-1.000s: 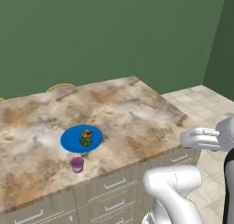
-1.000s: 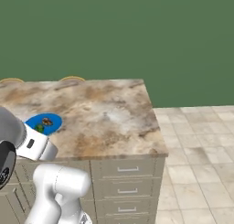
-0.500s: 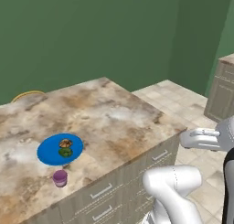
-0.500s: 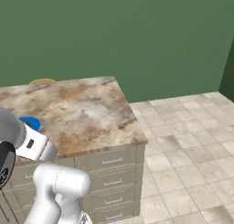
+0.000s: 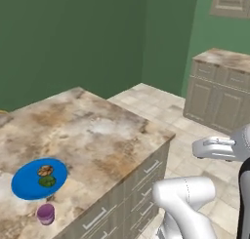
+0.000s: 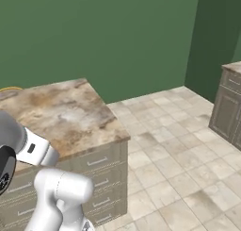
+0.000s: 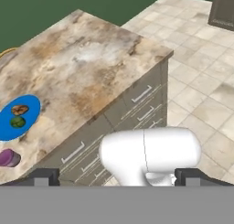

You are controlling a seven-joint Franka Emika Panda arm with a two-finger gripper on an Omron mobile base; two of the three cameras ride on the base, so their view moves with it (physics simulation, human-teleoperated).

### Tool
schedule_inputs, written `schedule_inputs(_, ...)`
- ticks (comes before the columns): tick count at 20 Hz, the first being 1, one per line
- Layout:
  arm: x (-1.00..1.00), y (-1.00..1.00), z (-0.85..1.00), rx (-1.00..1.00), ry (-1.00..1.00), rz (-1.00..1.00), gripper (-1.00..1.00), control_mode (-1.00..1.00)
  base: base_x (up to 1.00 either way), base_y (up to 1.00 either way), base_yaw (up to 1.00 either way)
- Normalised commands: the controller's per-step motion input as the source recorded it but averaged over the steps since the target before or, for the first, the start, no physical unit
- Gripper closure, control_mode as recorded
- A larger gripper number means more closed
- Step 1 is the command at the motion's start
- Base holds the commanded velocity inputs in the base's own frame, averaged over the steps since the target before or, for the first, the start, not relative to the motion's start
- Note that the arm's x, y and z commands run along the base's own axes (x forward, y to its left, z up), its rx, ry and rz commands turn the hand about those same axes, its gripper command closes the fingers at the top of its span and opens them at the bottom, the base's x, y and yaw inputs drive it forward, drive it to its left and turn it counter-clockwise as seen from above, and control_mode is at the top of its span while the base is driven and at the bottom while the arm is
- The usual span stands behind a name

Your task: Pick the avocado and bread from the counter and place them on the plate. Then pick the jam from the cabinet and place it next to the plate. Lastly close the cabinet door.

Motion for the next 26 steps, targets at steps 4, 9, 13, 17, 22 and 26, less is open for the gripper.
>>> schedule_inputs(4,0.0,0.0,0.0,0.0,0.0,0.0,-1.0,1.0,0.0,-0.23,-0.32)
schedule_inputs(9,0.0,0.0,0.0,0.0,0.0,0.0,-1.0,1.0,0.02,-0.29,-0.3)
schedule_inputs(13,0.0,0.0,0.0,0.0,0.0,0.0,-1.0,1.0,0.26,-0.32,-0.27)
schedule_inputs(17,0.0,0.0,0.0,0.0,0.0,0.0,-1.0,1.0,0.54,-0.35,-0.26)
schedule_inputs(22,0.0,0.0,0.0,0.0,0.0,0.0,-1.0,1.0,0.38,-0.43,-0.25)
schedule_inputs(26,0.0,0.0,0.0,0.0,0.0,0.0,-1.0,1.0,0.16,-0.54,-0.24)
